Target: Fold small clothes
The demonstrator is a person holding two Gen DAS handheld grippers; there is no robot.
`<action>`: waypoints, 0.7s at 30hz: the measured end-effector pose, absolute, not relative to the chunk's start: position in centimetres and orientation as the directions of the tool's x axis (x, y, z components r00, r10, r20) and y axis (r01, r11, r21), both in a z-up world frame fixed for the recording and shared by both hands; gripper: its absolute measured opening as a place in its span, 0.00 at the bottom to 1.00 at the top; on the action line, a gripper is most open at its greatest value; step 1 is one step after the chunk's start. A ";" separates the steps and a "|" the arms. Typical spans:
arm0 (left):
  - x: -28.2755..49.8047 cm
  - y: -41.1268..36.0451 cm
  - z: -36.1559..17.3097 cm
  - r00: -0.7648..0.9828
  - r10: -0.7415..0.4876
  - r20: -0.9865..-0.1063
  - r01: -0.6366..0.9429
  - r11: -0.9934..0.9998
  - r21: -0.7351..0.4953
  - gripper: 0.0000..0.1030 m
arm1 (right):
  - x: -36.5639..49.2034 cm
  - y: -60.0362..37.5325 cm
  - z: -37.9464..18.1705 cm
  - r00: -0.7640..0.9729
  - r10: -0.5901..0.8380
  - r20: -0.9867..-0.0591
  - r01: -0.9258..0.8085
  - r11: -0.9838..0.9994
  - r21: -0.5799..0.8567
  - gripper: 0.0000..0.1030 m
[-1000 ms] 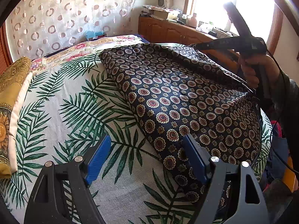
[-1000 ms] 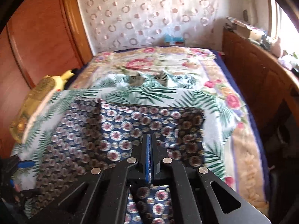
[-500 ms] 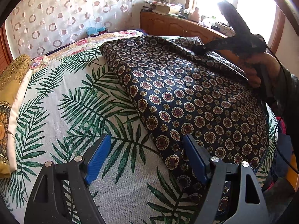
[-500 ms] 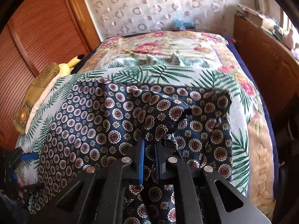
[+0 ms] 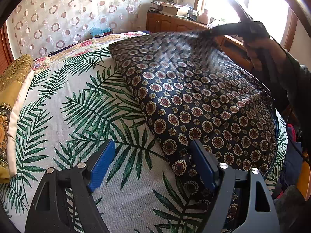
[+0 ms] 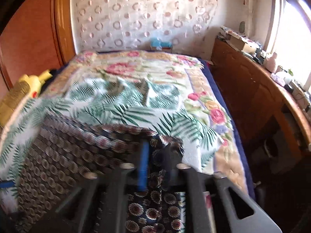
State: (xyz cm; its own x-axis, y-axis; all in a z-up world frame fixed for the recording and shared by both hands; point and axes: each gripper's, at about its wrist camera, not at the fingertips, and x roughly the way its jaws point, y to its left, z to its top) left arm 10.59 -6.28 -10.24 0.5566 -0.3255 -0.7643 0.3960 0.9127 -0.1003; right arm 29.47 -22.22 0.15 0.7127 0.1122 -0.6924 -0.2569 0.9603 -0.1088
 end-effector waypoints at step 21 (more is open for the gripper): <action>10.1 -5.8 -9.1 0.584 -0.344 -0.735 0.378 0.917 -0.129 0.78 | 26.9 -26.8 -3.8 0.567 0.329 -0.755 -0.454 0.890 0.047 0.02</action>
